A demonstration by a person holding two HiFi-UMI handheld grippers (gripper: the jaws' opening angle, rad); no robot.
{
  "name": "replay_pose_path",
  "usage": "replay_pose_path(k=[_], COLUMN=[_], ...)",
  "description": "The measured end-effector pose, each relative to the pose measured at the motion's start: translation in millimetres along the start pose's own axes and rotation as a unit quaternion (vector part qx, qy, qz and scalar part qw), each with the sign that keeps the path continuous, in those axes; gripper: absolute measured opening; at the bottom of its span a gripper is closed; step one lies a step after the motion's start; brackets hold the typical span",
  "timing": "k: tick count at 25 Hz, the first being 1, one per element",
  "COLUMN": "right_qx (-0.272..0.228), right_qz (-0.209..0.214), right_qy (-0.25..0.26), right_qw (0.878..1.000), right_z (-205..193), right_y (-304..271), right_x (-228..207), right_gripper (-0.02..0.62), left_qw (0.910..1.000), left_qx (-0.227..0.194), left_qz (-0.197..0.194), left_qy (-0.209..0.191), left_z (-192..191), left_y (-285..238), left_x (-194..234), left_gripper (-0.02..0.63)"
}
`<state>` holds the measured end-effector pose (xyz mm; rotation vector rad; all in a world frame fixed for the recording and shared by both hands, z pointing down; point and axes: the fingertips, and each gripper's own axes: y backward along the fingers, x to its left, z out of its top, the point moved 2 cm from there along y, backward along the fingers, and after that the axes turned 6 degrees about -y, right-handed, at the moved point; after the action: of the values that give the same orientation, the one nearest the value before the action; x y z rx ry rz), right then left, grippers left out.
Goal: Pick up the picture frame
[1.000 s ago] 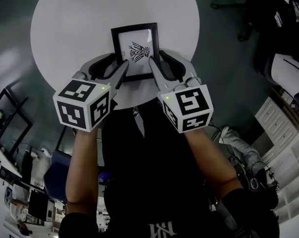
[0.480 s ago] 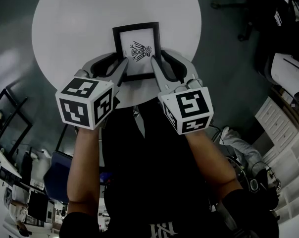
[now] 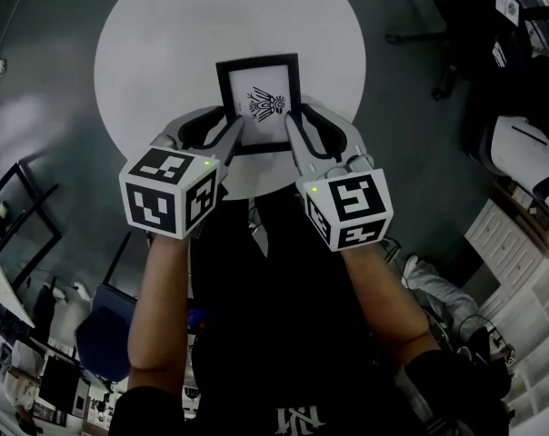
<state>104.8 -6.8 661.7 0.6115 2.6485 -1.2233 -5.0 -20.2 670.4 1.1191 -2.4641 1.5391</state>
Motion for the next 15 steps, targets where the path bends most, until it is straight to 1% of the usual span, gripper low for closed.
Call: replay_pose_path(k=[3, 8, 15], right_qx=[-0.016, -0.061, -0.124], right_qz=[0.009, 0.021, 0.021], right_qy=[0.006, 0.032, 0.066], right_qw=[1.000, 0.997, 0.990], right_z=[27.5, 90.1, 173.9], right_y=[13.2, 47.3, 105.2], right_x=[11.3, 30.5, 48.2], right_gripper=[0.084, 0.080, 0.069], left_qw=[0.9995, 0.9960, 0.9851], left_qx=[-0.029, -0.079, -0.154], left_qz=[0.011, 0.037, 0.061], left_qy=[-0.003, -0.016, -0.044], left_z=[27.2, 82.2, 157.1], left_y=[26.4, 76.5, 146.8], left_x=[-2.1, -10.4, -38.4], left_gripper=[0.118, 0.120, 0.114])
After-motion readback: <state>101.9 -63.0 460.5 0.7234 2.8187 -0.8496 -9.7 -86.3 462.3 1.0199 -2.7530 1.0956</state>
